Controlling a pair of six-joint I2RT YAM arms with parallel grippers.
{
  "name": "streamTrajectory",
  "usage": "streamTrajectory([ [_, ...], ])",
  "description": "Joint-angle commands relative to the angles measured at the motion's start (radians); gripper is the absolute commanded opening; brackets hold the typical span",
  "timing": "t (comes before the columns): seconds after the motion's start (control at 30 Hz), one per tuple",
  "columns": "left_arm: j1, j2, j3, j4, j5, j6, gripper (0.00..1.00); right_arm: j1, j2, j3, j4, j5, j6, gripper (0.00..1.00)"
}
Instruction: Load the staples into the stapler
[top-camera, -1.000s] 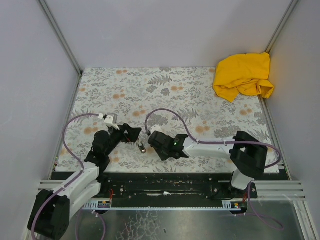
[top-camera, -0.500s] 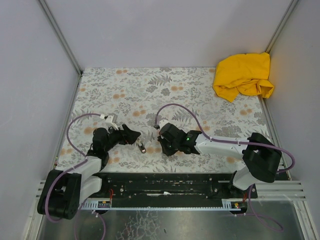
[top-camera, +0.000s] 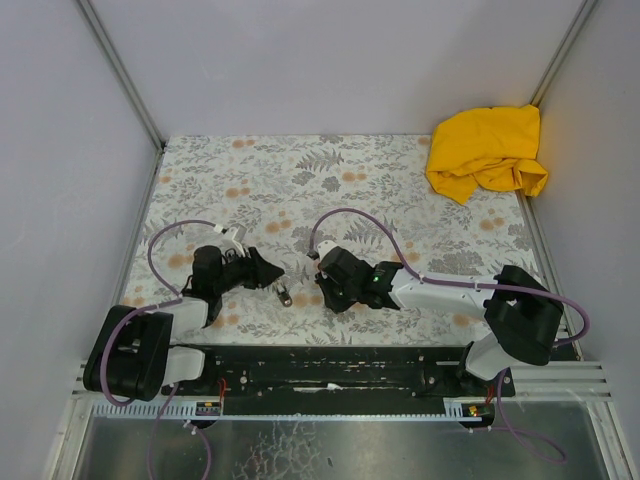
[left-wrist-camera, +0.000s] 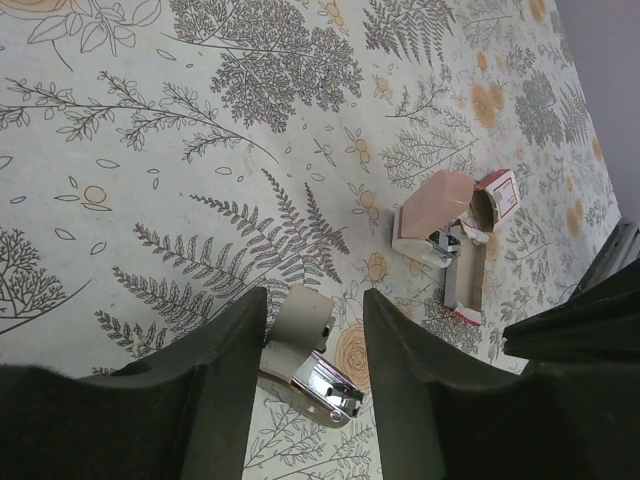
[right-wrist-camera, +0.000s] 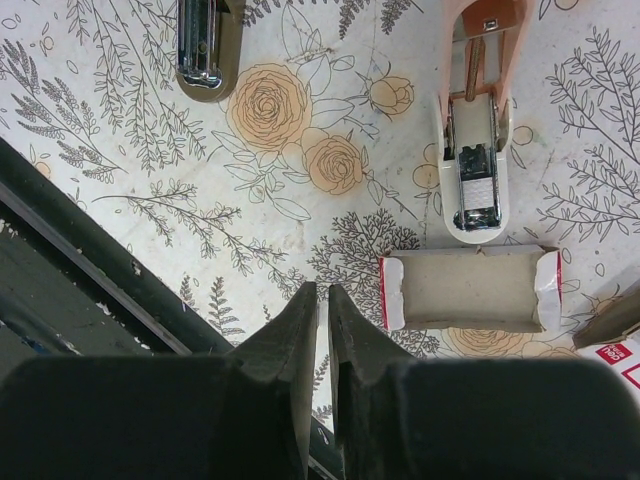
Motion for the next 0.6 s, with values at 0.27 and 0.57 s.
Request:
streamTrajectory([
  [0.27, -0.073, 0.010, 0.052, 0.031, 0.015, 0.055, 0.21, 0.003, -0.012, -0.014, 0.010, 0.022, -0.004, 0.25],
  [0.57, -0.201, -0.070, 0.004, 0.082, -0.077, 0.055, 0.06, 0.073, 0.033, 0.000, -0.027, 0.109, 0.026, 0.38],
])
